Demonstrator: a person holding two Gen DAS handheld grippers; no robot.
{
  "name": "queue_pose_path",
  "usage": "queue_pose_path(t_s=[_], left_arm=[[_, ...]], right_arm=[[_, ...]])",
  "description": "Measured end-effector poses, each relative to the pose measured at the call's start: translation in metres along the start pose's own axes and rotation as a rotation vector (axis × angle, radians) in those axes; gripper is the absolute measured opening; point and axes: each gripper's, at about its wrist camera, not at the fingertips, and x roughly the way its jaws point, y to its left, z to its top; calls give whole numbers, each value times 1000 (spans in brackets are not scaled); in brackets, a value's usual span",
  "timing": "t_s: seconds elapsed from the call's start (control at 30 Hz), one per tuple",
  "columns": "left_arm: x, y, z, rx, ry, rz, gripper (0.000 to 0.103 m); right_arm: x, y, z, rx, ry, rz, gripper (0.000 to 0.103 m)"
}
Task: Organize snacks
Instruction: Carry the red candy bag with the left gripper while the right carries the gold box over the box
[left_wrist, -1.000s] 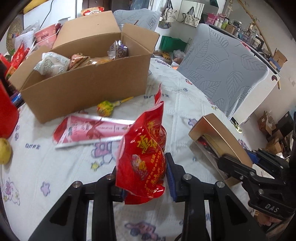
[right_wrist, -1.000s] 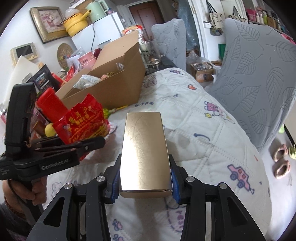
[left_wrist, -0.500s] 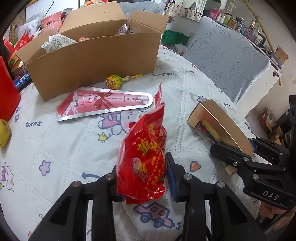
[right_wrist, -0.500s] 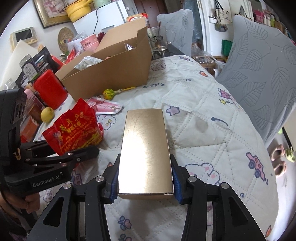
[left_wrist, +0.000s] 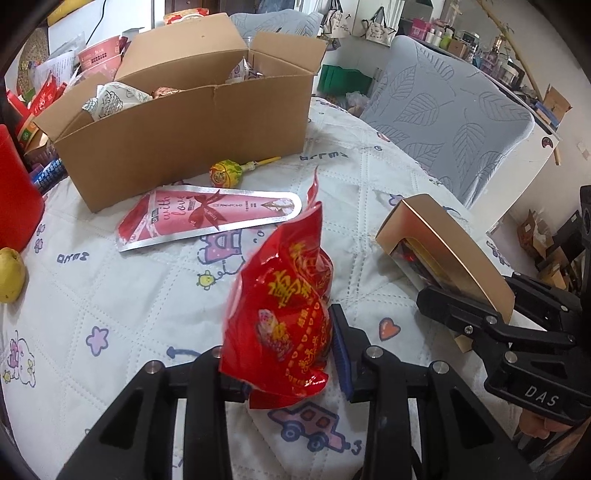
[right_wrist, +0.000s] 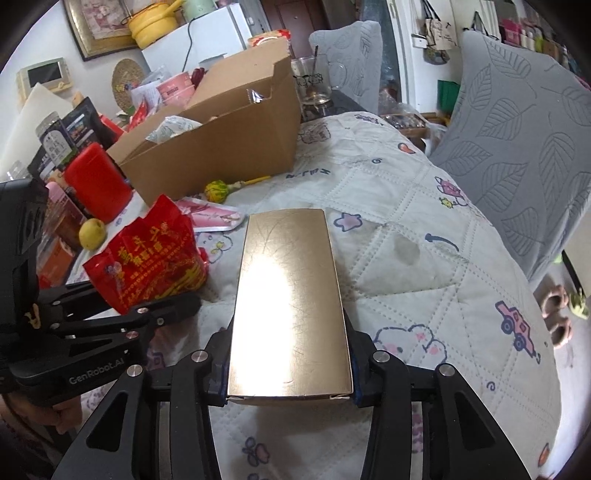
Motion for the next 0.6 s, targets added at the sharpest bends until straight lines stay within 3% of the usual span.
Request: queue_pose_path(t_s=[0.6], left_arm=[[-71,1,-15,19,-147,-3,33]], right_arm=[[-34,48,-12,-77,-65,71,44]])
